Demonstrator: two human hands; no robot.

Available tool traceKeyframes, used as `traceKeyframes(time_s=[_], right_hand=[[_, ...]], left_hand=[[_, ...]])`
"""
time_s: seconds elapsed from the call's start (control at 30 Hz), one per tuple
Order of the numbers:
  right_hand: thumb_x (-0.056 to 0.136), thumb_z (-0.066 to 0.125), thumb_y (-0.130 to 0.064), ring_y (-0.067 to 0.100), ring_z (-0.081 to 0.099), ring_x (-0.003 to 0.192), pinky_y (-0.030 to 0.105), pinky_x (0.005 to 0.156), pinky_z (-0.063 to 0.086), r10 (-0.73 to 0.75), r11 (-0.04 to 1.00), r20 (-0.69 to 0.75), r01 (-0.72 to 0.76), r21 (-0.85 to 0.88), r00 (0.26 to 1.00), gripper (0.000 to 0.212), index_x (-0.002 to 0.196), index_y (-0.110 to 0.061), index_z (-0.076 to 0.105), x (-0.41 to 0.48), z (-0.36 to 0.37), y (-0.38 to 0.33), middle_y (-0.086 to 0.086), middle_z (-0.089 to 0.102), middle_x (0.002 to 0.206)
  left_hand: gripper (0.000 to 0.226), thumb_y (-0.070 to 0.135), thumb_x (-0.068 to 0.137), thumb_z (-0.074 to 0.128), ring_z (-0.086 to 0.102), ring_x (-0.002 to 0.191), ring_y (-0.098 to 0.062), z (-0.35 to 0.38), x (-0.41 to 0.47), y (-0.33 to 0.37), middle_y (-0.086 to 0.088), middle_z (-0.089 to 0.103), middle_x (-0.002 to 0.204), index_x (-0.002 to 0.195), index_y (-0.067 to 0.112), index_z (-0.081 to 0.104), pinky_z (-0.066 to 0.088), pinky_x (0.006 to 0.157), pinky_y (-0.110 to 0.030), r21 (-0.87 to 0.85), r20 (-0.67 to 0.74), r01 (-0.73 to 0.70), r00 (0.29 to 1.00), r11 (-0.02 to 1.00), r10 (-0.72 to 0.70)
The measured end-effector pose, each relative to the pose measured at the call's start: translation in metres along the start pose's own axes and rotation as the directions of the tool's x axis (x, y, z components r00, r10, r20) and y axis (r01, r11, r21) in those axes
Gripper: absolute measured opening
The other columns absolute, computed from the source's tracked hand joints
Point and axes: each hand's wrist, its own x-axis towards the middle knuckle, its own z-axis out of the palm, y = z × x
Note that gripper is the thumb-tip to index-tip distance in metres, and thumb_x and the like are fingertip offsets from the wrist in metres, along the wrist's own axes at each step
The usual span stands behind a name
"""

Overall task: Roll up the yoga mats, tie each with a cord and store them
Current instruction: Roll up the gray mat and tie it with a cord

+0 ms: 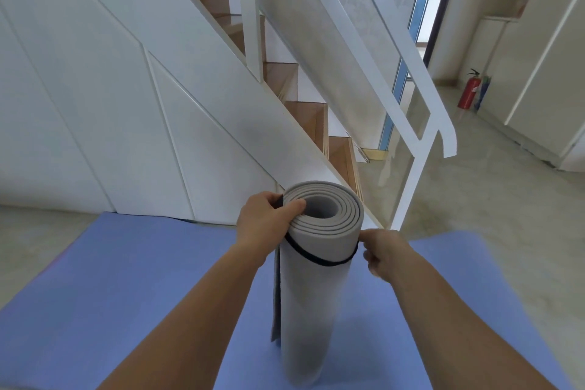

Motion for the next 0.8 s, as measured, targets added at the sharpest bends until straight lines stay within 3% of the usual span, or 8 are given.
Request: traceKeyframes(time_s=[0.07, 0.17, 0.23, 0.33, 0.43, 0.53, 0.6, 0.8], right_hand=[[0.085, 0.072, 0.001, 0.015, 0.046, 0.052, 0.017, 0.039, 0.040, -0.068, 0.986, 0.061, 0.058, 0.154, 0.996, 0.013, 0.085, -0.004, 0.060, 0.000, -0.003, 0.007, 0.007, 0.055, 0.067], [0.083, 0.077, -0.009, 0.014, 0.068, 0.063, 0.019, 0.049, 0.055, -0.073, 0.944, 0.138, 0.024, 0.329, 0.988, 0.022, 0.101, 0.000, 0.068, -0.007, -0.007, 0.010, 0.010, 0.072, 0.079], [0.087, 0.074, -0.011, 0.017, 0.070, 0.069, 0.023, 0.053, 0.057, -0.151, 0.971, 0.093, 0.130, 0.198, 0.984, 0.028, 0.108, 0.005, 0.067, -0.014, -0.009, -0.001, 0.012, 0.073, 0.081], [0.094, 0.053, -0.058, 0.026, 0.072, 0.082, 0.036, 0.069, 0.059, -0.257, 0.942, 0.125, 0.278, -0.190, 0.958, 0.056, 0.106, -0.006, 0.067, -0.038, -0.016, -0.032, 0.014, 0.074, 0.090], [0.073, 0.045, -0.089, 0.029, 0.068, 0.090, 0.036, 0.070, 0.052, -0.255, 0.804, 0.231, 0.339, -0.488, 0.939, 0.082, 0.109, -0.017, 0.062, -0.058, -0.009, -0.056, 0.009, 0.068, 0.101], [0.076, 0.070, -0.061, 0.020, 0.059, 0.086, 0.033, 0.067, 0.047, -0.402, 0.575, 0.190, 0.408, -0.709, 0.896, 0.060, 0.112, -0.015, 0.054, -0.056, 0.000, -0.051, 0.001, 0.059, 0.093], [0.083, 0.069, -0.048, 0.022, 0.058, 0.088, 0.035, 0.074, 0.048, -0.464, 0.523, 0.153, 0.409, -0.748, 0.873, 0.048, 0.113, -0.013, 0.053, -0.048, -0.001, -0.045, 0.001, 0.058, 0.092], [0.088, 0.052, -0.062, 0.029, 0.059, 0.103, 0.039, 0.083, 0.046, -0.520, 0.423, 0.157, 0.413, -0.807, 0.840, 0.064, 0.129, -0.014, 0.045, -0.044, 0.016, -0.037, 0.007, 0.061, 0.117]], left_hand=[[0.033, 0.050, 0.074, 0.074, 0.068, 0.087, -0.013, 0.003, -0.003, 0.001, 0.008, 0.073, 0.086, 0.094, 0.023, 0.072, 0.057, 0.086, -0.043, 0.043, -0.029, -0.015, 0.999, 0.999, 0.016], [0.027, 0.047, 0.080, 0.073, 0.065, 0.089, -0.013, 0.005, -0.005, 0.006, 0.009, 0.070, 0.090, 0.094, 0.025, 0.065, 0.055, 0.090, -0.043, 0.078, -0.054, -0.026, 0.998, 0.997, 0.030], [0.027, 0.047, 0.081, 0.072, 0.063, 0.090, -0.012, 0.005, -0.006, 0.008, 0.009, 0.068, 0.091, 0.096, 0.026, 0.063, 0.055, 0.090, -0.043, 0.092, -0.063, -0.016, 0.998, 0.996, 0.022], [0.028, 0.049, 0.081, 0.072, 0.063, 0.090, -0.012, 0.006, -0.008, 0.008, 0.010, 0.068, 0.091, 0.097, 0.027, 0.063, 0.054, 0.090, -0.043, 0.104, -0.056, -0.011, 0.998, 0.995, 0.017], [0.031, 0.053, 0.081, 0.070, 0.064, 0.089, -0.011, 0.014, -0.012, 0.014, 0.010, 0.069, 0.089, 0.094, 0.026, 0.064, 0.055, 0.088, -0.042, 0.099, -0.044, -0.009, 0.999, 0.995, 0.013], [0.051, 0.067, 0.078, 0.064, 0.062, 0.077, -0.015, 0.020, -0.017, 0.014, 0.006, 0.067, 0.075, 0.076, 0.016, 0.064, 0.058, 0.086, -0.048, -0.020, 0.029, 0.052, 0.998, 0.998, -0.052], [0.059, 0.067, 0.076, 0.061, 0.060, 0.073, -0.022, 0.020, -0.019, 0.009, -0.006, 0.062, 0.074, 0.072, 0.008, 0.059, 0.057, 0.085, -0.055, -0.127, 0.089, 0.105, 0.992, 0.986, -0.094], [0.018, 0.019, 0.093, 0.063, 0.061, 0.068, -0.027, 0.003, -0.014, 0.019, -0.017, 0.060, 0.079, 0.080, 0.008, 0.060, 0.059, 0.059, -0.033, -0.171, 0.067, 0.140, 0.989, 0.975, -0.131]])
